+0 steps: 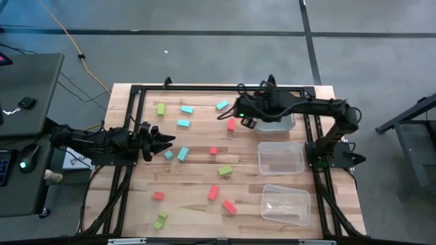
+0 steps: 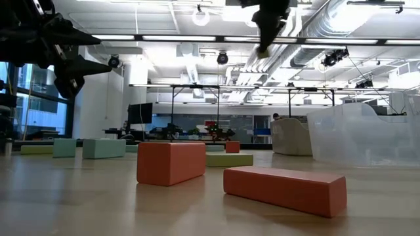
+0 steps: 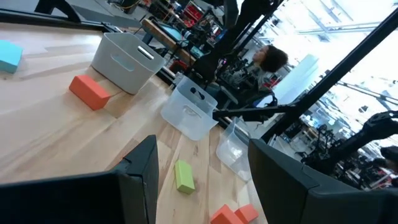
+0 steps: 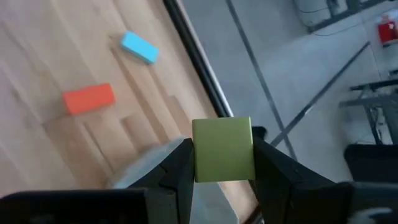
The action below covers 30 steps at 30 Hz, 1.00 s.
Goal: Sort & place blocks by color
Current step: Put the light green block into the gray bin
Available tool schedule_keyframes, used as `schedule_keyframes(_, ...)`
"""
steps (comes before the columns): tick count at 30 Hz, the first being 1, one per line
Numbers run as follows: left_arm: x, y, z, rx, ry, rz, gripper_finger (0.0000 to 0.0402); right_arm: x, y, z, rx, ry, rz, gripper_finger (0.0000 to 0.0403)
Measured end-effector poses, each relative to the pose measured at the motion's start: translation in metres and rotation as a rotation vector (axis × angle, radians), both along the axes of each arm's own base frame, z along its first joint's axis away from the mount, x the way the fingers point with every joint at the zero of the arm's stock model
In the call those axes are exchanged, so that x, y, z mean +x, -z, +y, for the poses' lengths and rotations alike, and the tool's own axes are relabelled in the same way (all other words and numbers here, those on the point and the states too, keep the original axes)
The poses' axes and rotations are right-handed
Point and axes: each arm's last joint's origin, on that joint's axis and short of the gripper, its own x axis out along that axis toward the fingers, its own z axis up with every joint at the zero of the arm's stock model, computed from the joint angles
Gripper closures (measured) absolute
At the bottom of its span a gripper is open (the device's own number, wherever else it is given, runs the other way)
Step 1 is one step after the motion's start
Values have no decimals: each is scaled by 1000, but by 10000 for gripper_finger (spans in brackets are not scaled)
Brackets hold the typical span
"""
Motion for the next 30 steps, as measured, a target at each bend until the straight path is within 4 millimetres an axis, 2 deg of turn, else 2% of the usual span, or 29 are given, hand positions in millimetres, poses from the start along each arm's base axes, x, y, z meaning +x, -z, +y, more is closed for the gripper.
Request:
schedule_keyframes(6, 0, 0, 0, -23, -1, -4, 227, -57, 3, 0, 2, 107, -100, 292)
schedule_keyframes(10, 0, 0, 0, -63, -3, -11, 227, -93, 10, -2, 27, 184, -240, 292)
schedule_keyframes(16, 0, 0, 1, -77, -38, -16, 227, -130, 31, -10, 141, 302, -447, 292)
schedule_keyframes(22, 0, -1, 2, -110, -67, -34, 227, -146, 64, -25, 294, 466, -591, 281)
schedule_keyframes(30, 0, -1, 2, -153, -68, -42, 227, -135, 99, -51, 421, 535, -723, 290)
